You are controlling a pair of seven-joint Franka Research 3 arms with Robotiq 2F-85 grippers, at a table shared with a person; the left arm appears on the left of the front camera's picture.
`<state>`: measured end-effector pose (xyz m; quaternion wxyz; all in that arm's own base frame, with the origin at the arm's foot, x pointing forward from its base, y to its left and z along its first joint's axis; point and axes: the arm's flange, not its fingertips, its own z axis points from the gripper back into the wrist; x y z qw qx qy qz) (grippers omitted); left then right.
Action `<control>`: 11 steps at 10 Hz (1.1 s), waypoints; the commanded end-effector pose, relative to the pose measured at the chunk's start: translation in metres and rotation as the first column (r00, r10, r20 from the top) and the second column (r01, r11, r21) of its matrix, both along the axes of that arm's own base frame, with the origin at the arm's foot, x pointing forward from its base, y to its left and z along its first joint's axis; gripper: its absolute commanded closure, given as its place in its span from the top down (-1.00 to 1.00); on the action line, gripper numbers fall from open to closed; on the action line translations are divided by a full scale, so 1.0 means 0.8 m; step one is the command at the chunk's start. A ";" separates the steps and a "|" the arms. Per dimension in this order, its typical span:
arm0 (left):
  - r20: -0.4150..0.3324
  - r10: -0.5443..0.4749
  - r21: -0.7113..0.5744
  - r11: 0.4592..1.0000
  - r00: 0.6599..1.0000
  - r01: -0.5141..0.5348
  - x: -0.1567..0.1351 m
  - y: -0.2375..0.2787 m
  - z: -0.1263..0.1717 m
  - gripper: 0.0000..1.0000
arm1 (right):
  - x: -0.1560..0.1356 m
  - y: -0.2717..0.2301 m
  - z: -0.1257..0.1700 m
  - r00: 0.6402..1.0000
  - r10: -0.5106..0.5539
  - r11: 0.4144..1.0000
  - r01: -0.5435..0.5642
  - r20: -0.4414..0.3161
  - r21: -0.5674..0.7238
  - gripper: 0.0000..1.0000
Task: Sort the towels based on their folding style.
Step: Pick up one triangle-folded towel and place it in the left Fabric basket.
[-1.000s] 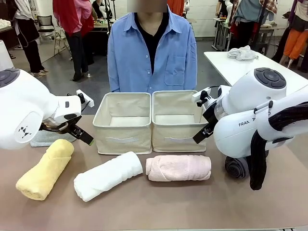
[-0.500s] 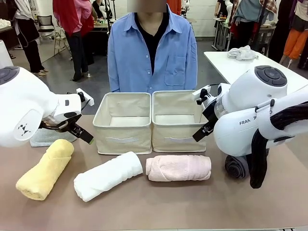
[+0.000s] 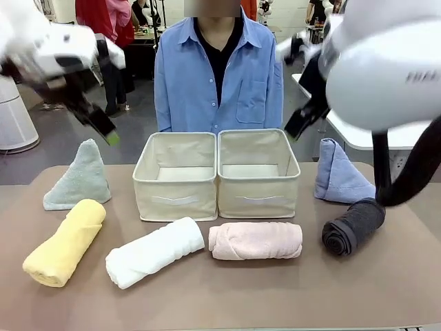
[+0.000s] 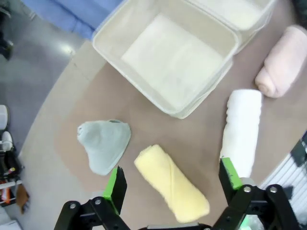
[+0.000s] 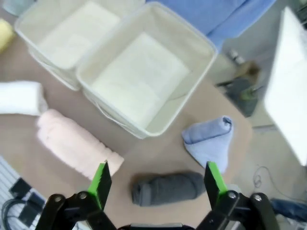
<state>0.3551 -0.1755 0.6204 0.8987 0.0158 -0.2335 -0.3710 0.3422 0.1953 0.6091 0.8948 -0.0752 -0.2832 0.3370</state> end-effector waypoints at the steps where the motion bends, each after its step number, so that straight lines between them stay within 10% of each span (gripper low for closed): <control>1: 0.016 -0.036 0.065 0.997 0.999 0.035 -0.006 -0.004 0.052 1.00 | -0.016 0.019 0.052 1.000 -0.018 0.997 0.019 0.019 -0.068 1.00; 4: 0.016 -0.040 0.112 0.993 0.999 0.037 -0.049 0.020 0.083 1.00 | -0.067 0.014 0.097 0.993 -0.045 0.994 0.055 0.107 -0.091 1.00; 10: 0.014 -0.037 0.078 0.996 0.999 0.036 -0.045 0.011 0.091 1.00 | -0.050 0.020 0.097 0.999 -0.002 0.997 0.006 0.050 -0.081 1.00; 11: -0.064 -0.136 -0.034 0.990 0.989 0.134 -0.022 0.034 0.085 1.00 | -0.024 -0.024 0.086 0.984 0.078 0.997 -0.072 -0.159 0.041 1.00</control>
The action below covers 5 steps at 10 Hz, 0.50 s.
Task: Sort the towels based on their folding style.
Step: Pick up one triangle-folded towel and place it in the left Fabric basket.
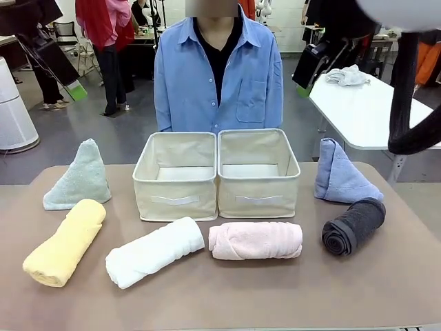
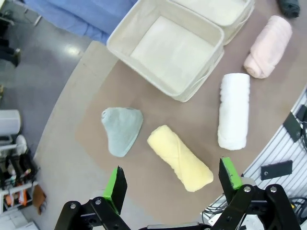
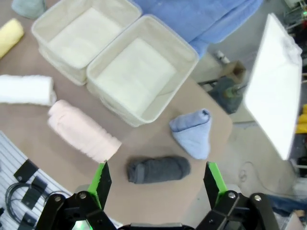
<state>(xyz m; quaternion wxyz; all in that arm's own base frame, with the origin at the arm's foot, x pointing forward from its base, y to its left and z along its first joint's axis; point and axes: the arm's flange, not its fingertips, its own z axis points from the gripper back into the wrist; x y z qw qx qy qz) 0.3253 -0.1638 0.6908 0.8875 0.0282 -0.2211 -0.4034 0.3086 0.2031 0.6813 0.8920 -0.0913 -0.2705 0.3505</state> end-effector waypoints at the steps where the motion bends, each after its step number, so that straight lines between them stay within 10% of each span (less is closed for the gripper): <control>1: -0.072 -0.254 -0.209 0.949 0.965 0.234 0.027 0.047 0.000 1.00 | 0.044 -0.084 -0.006 0.966 0.146 0.973 -0.102 -0.214 0.206 1.00; 2: -0.084 -0.438 -0.356 0.852 0.895 0.384 0.047 0.079 0.005 1.00 | 0.071 -0.140 -0.010 0.903 0.291 0.911 -0.160 -0.315 0.381 1.00; 5: 0.000 -0.637 -0.665 0.576 0.771 0.475 0.100 0.187 -0.011 1.00 | 0.113 -0.273 -0.027 0.850 0.469 0.703 -0.197 -0.239 0.683 1.00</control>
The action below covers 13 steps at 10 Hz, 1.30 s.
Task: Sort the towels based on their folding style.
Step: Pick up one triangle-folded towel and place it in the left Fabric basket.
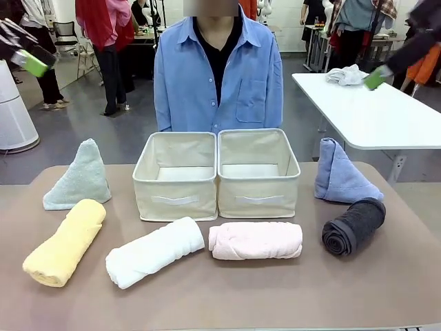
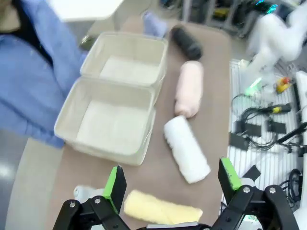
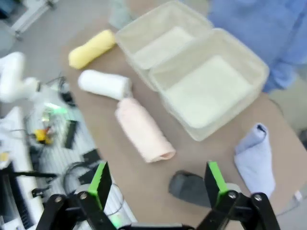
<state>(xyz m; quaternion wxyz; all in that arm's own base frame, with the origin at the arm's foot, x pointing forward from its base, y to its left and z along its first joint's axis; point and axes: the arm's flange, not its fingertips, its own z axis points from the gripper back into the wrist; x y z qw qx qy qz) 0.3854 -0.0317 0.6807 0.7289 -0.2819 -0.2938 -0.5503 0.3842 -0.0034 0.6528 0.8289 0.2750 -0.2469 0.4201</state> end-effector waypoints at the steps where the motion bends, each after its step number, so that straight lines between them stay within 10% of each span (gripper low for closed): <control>1: -0.166 -0.173 -0.186 0.972 0.971 0.142 0.043 0.063 -0.018 1.00 | 0.028 -0.063 -0.004 0.989 0.050 0.982 -0.022 -0.141 0.190 1.00; 8: -0.132 0.024 -0.292 0.954 0.991 -0.062 0.038 0.242 -0.065 1.00 | -0.016 -0.183 -0.033 0.982 -0.174 0.948 0.146 0.074 0.283 1.00; 13: -0.135 0.039 -0.280 0.957 0.990 -0.076 0.030 0.249 -0.058 1.00 | -0.022 -0.192 -0.019 0.985 -0.165 0.953 0.147 0.048 0.265 1.00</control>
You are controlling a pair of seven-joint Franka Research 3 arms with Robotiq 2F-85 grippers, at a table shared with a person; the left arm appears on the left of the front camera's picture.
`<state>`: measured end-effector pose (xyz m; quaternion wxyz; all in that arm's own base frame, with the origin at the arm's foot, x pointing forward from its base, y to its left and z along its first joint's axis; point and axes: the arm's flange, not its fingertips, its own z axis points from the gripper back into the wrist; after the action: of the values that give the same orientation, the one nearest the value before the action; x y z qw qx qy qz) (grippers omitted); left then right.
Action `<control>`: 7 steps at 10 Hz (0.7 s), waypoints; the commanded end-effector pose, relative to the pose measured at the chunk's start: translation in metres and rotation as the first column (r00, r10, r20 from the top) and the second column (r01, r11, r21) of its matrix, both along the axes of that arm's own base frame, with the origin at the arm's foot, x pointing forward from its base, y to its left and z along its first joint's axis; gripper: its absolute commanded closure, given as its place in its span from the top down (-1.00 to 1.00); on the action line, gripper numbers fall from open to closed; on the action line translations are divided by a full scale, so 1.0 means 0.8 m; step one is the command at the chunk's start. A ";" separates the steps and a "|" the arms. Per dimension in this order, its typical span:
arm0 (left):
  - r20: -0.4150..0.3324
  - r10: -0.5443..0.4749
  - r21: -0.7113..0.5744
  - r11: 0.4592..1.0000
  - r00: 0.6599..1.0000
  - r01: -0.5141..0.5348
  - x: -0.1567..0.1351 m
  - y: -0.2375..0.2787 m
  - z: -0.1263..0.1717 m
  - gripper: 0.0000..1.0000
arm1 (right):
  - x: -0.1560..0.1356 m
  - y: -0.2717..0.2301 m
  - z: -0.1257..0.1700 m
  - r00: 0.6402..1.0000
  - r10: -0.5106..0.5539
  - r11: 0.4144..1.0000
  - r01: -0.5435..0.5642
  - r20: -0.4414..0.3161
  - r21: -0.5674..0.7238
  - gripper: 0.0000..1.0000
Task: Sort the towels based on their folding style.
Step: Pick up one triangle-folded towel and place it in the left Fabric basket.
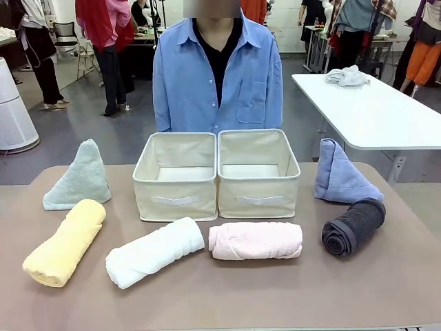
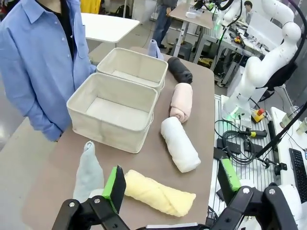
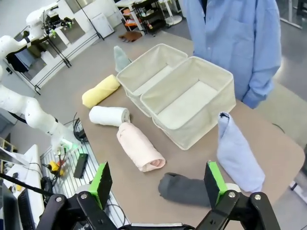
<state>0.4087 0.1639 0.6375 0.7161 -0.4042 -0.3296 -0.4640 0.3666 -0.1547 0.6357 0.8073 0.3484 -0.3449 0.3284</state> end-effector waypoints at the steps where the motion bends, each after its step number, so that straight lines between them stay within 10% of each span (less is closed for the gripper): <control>1: -0.004 -0.001 -0.013 1.000 1.000 0.001 0.001 0.004 -0.004 1.00 | 0.000 -0.003 0.002 1.000 -0.008 1.000 0.008 0.007 0.001 1.00; 7: -0.004 -0.001 -0.013 1.000 1.000 0.001 0.001 0.004 -0.004 1.00 | 0.000 -0.003 0.002 1.000 -0.008 1.000 0.008 0.007 0.001 1.00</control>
<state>0.4108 0.1666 0.6328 0.7178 -0.4073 -0.3278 -0.4597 0.3650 -0.1579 0.6375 0.8101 0.3436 -0.3468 0.3246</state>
